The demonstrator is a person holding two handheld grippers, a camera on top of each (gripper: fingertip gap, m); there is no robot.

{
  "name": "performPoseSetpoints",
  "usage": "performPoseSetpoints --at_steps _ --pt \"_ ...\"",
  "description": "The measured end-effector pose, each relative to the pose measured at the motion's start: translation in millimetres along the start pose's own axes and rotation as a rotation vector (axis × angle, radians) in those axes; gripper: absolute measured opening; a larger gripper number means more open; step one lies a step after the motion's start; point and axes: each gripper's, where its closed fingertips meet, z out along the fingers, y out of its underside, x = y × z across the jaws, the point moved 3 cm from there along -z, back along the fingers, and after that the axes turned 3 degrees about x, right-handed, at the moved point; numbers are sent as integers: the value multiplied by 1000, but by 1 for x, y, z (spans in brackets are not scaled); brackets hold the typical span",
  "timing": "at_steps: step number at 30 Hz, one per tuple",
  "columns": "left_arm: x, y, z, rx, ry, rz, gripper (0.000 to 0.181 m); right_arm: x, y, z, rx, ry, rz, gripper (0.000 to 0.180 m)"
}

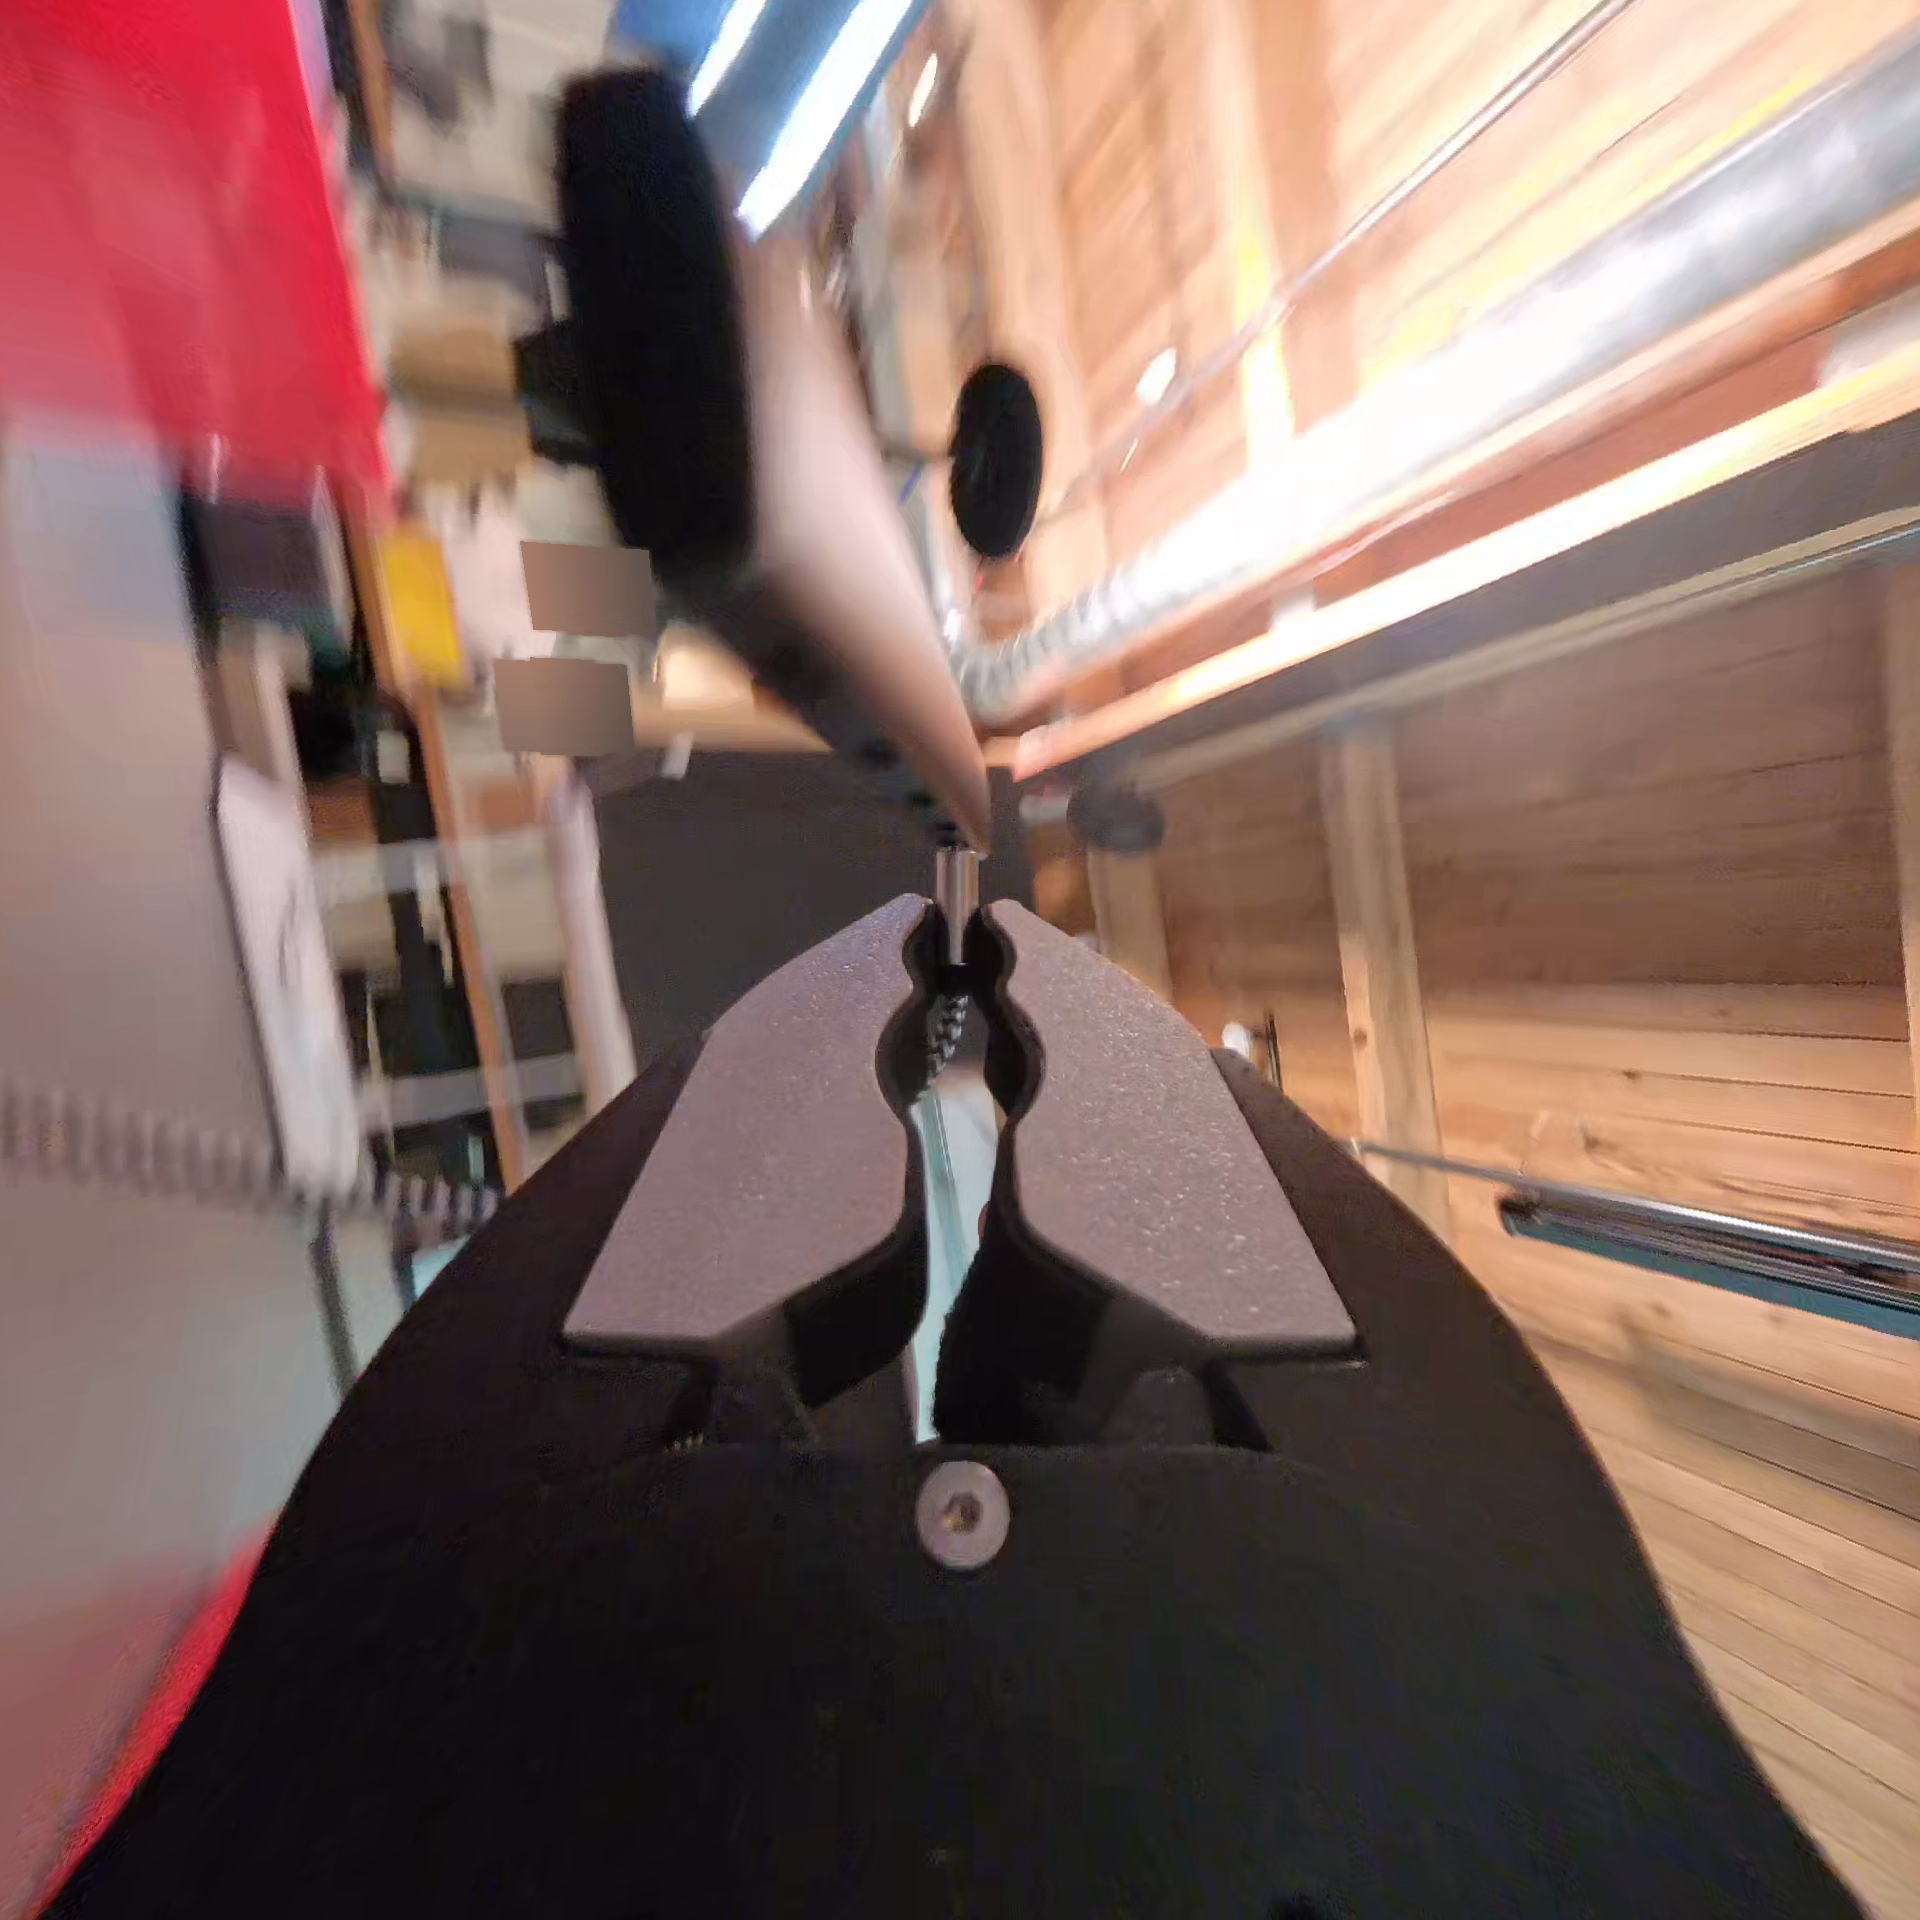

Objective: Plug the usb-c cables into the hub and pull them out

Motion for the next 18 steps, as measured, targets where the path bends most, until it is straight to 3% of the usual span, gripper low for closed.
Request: performPoseSetpoints --at_steps 2,5,10,12,15,18 --pt "12 23 21 -41 71 -88 3 21 -45 18 124 65 14 5" --pt "-4 13 14 -96 -25 71 29 9 -39 20 156 42 -79 5" --pt "-12 19 6 -141 29 -110 41 -10 -56 4 265 -19 -183 5" --pt "-7 32 9 -198 78 -156 39 -16 -65 -2 294 -32 -213 5" --pt "-7 36 10 -173 62 -147 15 -20 -67 -5 301 -48 -227 5" --pt "-10 36 8 -167 35 -120 10 -24 -65 -5 277 -57 -242 6"
